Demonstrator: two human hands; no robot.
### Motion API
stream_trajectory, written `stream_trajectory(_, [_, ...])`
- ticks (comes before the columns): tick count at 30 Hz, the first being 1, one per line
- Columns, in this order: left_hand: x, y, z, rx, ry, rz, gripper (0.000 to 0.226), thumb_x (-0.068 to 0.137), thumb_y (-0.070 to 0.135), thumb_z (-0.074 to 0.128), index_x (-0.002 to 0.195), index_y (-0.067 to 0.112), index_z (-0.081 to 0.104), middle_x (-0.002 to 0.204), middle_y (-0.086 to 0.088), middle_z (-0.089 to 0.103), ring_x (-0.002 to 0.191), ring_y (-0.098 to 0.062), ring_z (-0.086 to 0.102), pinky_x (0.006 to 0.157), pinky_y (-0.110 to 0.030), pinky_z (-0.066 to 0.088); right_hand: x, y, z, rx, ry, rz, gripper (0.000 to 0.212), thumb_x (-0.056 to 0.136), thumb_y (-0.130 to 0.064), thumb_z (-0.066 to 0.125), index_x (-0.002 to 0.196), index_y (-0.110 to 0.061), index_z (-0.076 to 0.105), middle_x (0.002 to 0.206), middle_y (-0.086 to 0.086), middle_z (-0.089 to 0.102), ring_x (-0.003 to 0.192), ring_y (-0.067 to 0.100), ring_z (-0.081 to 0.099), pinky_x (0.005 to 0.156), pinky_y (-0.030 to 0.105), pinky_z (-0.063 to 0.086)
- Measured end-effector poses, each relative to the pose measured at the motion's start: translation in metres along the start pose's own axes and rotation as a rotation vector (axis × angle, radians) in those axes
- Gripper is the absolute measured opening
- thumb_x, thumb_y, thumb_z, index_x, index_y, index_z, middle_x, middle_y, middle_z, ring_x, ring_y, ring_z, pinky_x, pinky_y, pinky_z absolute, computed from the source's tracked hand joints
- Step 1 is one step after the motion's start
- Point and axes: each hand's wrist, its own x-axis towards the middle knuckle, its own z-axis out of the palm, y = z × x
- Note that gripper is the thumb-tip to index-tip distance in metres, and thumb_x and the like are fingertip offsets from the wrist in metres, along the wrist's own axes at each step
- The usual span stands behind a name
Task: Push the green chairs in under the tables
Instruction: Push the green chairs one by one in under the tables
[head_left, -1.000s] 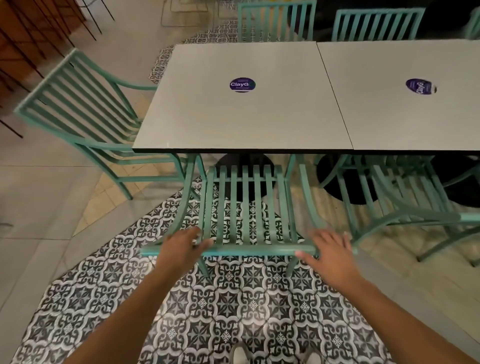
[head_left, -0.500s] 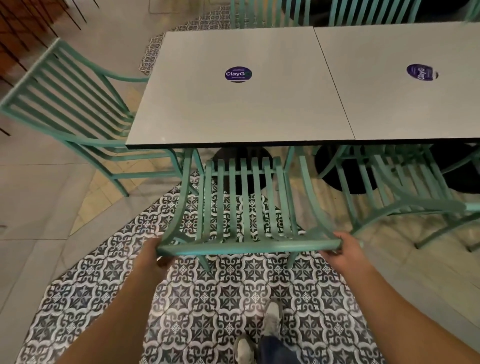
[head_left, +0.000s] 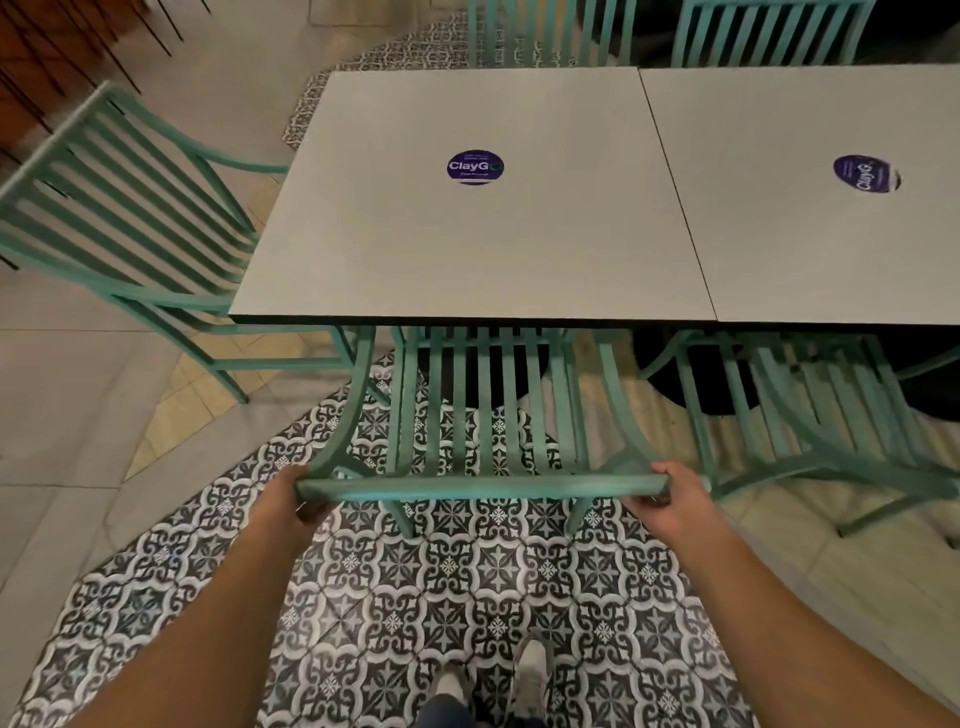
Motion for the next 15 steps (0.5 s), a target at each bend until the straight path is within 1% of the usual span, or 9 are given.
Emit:
stream_trajectory(2, [0.005,0.005,0.008,0.015,0.006,-0.003,0.018,0.092,0.014,0.058,0.092,0.0,0.046,0.11,-0.02,0.057,0.106,-0.029,0.061,0.085,-0.039,0.054,0.003,-0.007,0.008,0.042,0.016,0.008,0.023,0.09,-0.007,0.056,0.113,-0.005,0.051,0.12,0.022,0.054,0.109,0.038,0.057,0.096,0.052,0.049])
stream_trajectory(4, [0.01,0.01,0.015,0.006,0.014,0.002,0.016,0.091,0.012,0.057,0.089,0.001,0.046,0.113,-0.02,0.057,0.106,-0.029,0.062,0.086,-0.039,0.054,0.006,-0.011,0.017,0.044,0.025,0.01,0.029,0.089,-0.007,0.057,0.117,-0.007,0.051,0.123,0.023,0.055,0.11,0.04,0.058,0.096,0.055,0.048])
stream_trajectory(7, [0.016,0.014,0.019,0.016,0.025,-0.001,0.014,0.092,0.013,0.056,0.09,0.001,0.048,0.113,-0.018,0.06,0.104,-0.029,0.064,0.088,-0.041,0.054,0.007,-0.011,0.024,0.057,0.069,0.009,0.027,0.09,-0.007,0.054,0.117,-0.008,0.051,0.124,0.022,0.052,0.111,0.039,0.056,0.097,0.054,0.048])
stream_trajectory(9, [0.02,0.013,0.017,0.022,0.057,0.003,0.015,0.091,0.015,0.058,0.09,0.002,0.05,0.108,-0.017,0.063,0.097,-0.028,0.066,0.083,-0.04,0.056,0.006,-0.01,0.027,0.048,0.095,-0.007,0.026,0.092,-0.007,0.052,0.118,-0.008,0.049,0.123,0.021,0.05,0.112,0.037,0.055,0.097,0.051,0.048])
stream_trajectory(10, [0.021,0.013,0.016,0.022,0.063,0.007,0.015,0.091,0.015,0.059,0.09,0.003,0.05,0.106,-0.017,0.064,0.092,-0.027,0.067,0.081,-0.039,0.056,0.004,-0.01,0.029,0.032,0.105,-0.013,0.023,0.093,-0.007,0.051,0.116,-0.007,0.049,0.122,0.02,0.05,0.113,0.037,0.054,0.098,0.05,0.048])
stream_trajectory(13, [0.024,0.016,0.016,0.045,0.089,0.035,0.015,0.09,0.016,0.06,0.092,0.004,0.051,0.104,-0.017,0.064,0.085,-0.027,0.067,0.076,-0.04,0.057,0.0,-0.008,0.033,0.005,0.126,-0.014,0.003,0.094,-0.008,0.049,0.096,-0.006,0.048,0.107,0.019,0.049,0.113,0.035,0.053,0.1,0.049,0.046])
stream_trajectory(15, [0.024,0.018,0.016,0.055,0.097,0.037,0.016,0.089,0.016,0.061,0.093,0.005,0.051,0.104,-0.017,0.064,0.085,-0.027,0.068,0.075,-0.04,0.057,-0.003,-0.007,0.034,0.002,0.132,-0.022,0.005,0.095,-0.007,0.05,0.091,-0.006,0.047,0.1,0.018,0.049,0.111,0.035,0.052,0.101,0.048,0.046])
